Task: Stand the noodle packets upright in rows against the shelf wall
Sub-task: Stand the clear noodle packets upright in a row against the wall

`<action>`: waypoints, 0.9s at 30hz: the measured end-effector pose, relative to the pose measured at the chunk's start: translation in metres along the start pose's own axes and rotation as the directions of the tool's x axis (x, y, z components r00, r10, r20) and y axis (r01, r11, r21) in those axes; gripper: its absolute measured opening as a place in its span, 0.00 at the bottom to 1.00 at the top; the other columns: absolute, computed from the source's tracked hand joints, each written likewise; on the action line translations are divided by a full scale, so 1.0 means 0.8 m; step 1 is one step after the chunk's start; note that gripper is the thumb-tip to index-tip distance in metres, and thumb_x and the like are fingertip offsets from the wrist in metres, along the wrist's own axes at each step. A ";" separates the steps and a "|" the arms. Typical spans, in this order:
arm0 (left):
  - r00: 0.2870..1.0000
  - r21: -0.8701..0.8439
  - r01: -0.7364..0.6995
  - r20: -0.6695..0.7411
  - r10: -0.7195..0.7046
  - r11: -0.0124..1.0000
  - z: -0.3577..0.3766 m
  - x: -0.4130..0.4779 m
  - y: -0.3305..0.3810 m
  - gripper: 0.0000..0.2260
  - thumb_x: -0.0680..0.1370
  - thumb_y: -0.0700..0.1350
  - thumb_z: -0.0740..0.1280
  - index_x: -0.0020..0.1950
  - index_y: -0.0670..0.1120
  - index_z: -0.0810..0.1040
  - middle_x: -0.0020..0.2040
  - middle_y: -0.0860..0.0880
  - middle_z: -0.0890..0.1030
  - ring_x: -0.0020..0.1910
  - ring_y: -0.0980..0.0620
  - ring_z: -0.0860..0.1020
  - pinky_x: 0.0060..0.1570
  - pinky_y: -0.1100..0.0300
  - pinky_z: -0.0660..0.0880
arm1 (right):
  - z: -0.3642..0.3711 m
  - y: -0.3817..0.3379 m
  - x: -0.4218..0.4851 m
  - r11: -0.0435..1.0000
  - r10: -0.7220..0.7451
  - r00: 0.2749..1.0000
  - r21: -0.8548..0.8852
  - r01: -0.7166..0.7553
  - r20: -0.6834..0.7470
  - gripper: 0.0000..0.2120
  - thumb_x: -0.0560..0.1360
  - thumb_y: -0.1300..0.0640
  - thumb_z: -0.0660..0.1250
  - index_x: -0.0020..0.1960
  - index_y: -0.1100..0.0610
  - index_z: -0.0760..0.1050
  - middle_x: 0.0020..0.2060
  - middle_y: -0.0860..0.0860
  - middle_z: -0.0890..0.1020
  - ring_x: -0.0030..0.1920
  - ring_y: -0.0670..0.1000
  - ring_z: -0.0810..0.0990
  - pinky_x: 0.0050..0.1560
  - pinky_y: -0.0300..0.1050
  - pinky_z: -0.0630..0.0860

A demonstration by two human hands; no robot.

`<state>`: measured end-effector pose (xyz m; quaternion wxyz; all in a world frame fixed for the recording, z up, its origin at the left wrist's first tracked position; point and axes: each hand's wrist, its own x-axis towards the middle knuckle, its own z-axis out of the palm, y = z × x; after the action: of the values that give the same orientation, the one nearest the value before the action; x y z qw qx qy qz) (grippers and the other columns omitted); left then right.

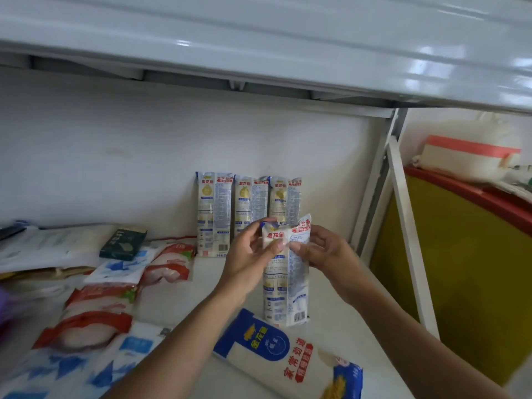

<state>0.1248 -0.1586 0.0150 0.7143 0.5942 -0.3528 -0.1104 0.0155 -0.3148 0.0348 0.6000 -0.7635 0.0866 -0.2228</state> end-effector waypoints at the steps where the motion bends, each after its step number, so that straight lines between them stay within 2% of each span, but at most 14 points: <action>1: 1.000 0.020 -0.023 -0.006 0.023 1.000 0.000 0.008 0.007 0.16 0.76 0.44 0.75 0.62 0.55 0.80 0.58 0.53 0.85 0.56 0.55 0.84 0.54 0.57 0.82 | 0.002 0.000 0.001 1.000 -0.005 0.999 -0.012 0.004 -0.041 0.20 0.74 0.51 0.76 0.64 0.53 0.79 0.57 0.50 0.87 0.57 0.52 0.86 0.62 0.60 0.81; 5: 0.997 0.146 -0.003 0.076 -0.009 0.989 -0.005 0.031 0.021 0.14 0.74 0.43 0.77 0.58 0.56 0.83 0.53 0.55 0.87 0.53 0.54 0.85 0.54 0.52 0.83 | 0.007 0.004 0.000 1.000 0.016 0.991 0.004 -0.015 -0.136 0.15 0.75 0.52 0.76 0.60 0.53 0.80 0.53 0.49 0.88 0.56 0.51 0.87 0.62 0.61 0.81; 9: 0.976 0.103 0.074 0.197 -0.094 0.992 -0.015 0.045 0.029 0.10 0.77 0.47 0.72 0.58 0.52 0.84 0.52 0.53 0.88 0.52 0.53 0.86 0.54 0.55 0.82 | 0.003 0.011 0.003 0.999 0.024 0.980 0.049 -0.015 -0.196 0.15 0.73 0.52 0.77 0.58 0.53 0.81 0.52 0.50 0.88 0.55 0.53 0.87 0.61 0.63 0.81; 11: 0.984 0.135 0.051 0.163 -0.073 0.989 -0.015 0.051 0.031 0.08 0.78 0.48 0.71 0.55 0.51 0.85 0.51 0.53 0.88 0.50 0.55 0.86 0.52 0.57 0.83 | 0.004 0.013 0.007 0.998 0.028 0.981 0.063 -0.016 -0.192 0.17 0.73 0.53 0.78 0.59 0.55 0.80 0.53 0.51 0.88 0.55 0.54 0.87 0.61 0.63 0.81; 15: 0.999 0.223 0.020 0.036 -0.029 0.975 -0.014 0.064 0.029 0.08 0.78 0.50 0.72 0.51 0.48 0.87 0.46 0.53 0.89 0.44 0.55 0.87 0.48 0.56 0.83 | 0.011 0.013 0.012 0.996 0.038 0.981 0.086 -0.022 -0.188 0.18 0.73 0.53 0.77 0.60 0.56 0.79 0.54 0.51 0.88 0.55 0.53 0.87 0.62 0.62 0.81; 19: 0.991 0.109 0.112 -0.080 -0.103 0.988 -0.006 0.067 0.032 0.05 0.78 0.48 0.73 0.44 0.49 0.87 0.40 0.51 0.88 0.41 0.49 0.88 0.43 0.56 0.85 | 0.010 0.015 0.014 0.998 0.021 0.985 0.067 -0.010 -0.171 0.17 0.75 0.53 0.76 0.61 0.56 0.79 0.54 0.51 0.88 0.55 0.53 0.87 0.62 0.63 0.80; 22: 0.985 0.087 0.121 -0.130 -0.109 0.989 0.003 0.063 0.030 0.06 0.78 0.48 0.73 0.42 0.49 0.86 0.40 0.49 0.88 0.40 0.48 0.88 0.47 0.46 0.85 | 0.005 0.019 0.013 0.998 0.004 0.992 0.059 0.004 -0.128 0.20 0.75 0.51 0.76 0.64 0.55 0.77 0.57 0.50 0.87 0.57 0.52 0.87 0.63 0.61 0.80; 24: 0.986 0.080 0.081 -0.152 -0.068 0.994 0.004 0.060 0.030 0.08 0.78 0.49 0.73 0.44 0.46 0.87 0.41 0.47 0.88 0.41 0.46 0.88 0.47 0.39 0.84 | -0.002 0.028 0.009 0.999 0.040 0.998 -0.001 -0.040 -0.054 0.24 0.73 0.50 0.77 0.66 0.52 0.75 0.59 0.49 0.86 0.58 0.50 0.86 0.62 0.59 0.81; 27: 0.980 0.069 0.016 -0.198 -0.002 0.998 0.009 0.060 0.033 0.07 0.78 0.50 0.73 0.46 0.48 0.87 0.42 0.49 0.89 0.42 0.48 0.88 0.49 0.40 0.84 | -0.009 0.054 0.002 0.964 0.136 0.989 -0.239 -0.117 0.064 0.23 0.72 0.49 0.78 0.65 0.47 0.76 0.58 0.44 0.86 0.57 0.48 0.86 0.59 0.54 0.83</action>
<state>0.1480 -0.1844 0.0578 0.7241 0.6284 -0.2811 -0.0416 0.0191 -0.3334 -0.0048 0.5214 -0.8303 0.1370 -0.1413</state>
